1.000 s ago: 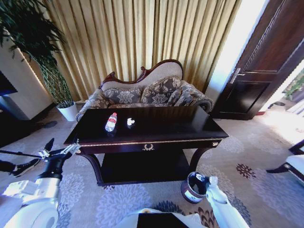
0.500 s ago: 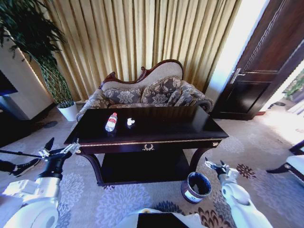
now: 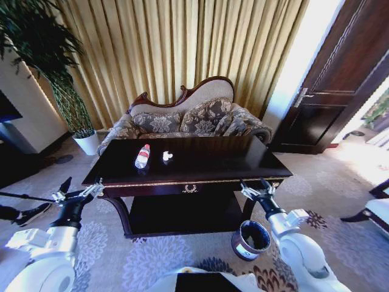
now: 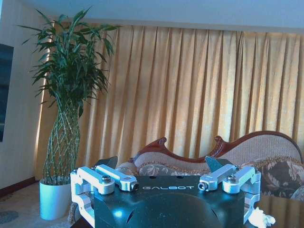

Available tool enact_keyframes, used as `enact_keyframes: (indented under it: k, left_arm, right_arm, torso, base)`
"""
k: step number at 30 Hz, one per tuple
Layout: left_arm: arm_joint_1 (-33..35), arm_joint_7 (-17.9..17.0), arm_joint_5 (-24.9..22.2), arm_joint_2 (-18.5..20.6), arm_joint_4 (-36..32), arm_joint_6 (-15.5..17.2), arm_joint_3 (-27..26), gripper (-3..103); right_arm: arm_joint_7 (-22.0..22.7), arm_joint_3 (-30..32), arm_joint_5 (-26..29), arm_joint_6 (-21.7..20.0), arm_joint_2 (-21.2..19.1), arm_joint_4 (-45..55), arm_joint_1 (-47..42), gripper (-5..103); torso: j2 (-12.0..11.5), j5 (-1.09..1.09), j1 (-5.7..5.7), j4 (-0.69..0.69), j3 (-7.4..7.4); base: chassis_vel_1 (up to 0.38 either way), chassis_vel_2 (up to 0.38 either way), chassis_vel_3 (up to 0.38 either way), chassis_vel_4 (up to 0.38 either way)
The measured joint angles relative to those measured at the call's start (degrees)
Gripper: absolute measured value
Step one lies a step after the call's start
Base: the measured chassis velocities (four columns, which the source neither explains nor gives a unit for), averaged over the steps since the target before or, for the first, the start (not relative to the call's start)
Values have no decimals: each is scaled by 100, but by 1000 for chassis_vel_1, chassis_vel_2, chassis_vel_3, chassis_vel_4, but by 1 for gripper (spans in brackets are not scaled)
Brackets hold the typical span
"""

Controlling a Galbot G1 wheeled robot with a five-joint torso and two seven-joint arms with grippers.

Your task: Move to the front of the table and place the trash on the table into the trash bin.

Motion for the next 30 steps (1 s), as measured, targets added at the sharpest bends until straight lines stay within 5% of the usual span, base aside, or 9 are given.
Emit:
enact_keyframes:
  k: [30]
  left_arm:
    - [-16, -5, 112, 152, 0, 329, -123, 100]
  right_arm:
    - [11, -47, -158, -431, 63, 412, -34, 100]
  torso:
    - [0, 0, 0, 0, 0]
  base:
    - [0, 0, 0, 0]
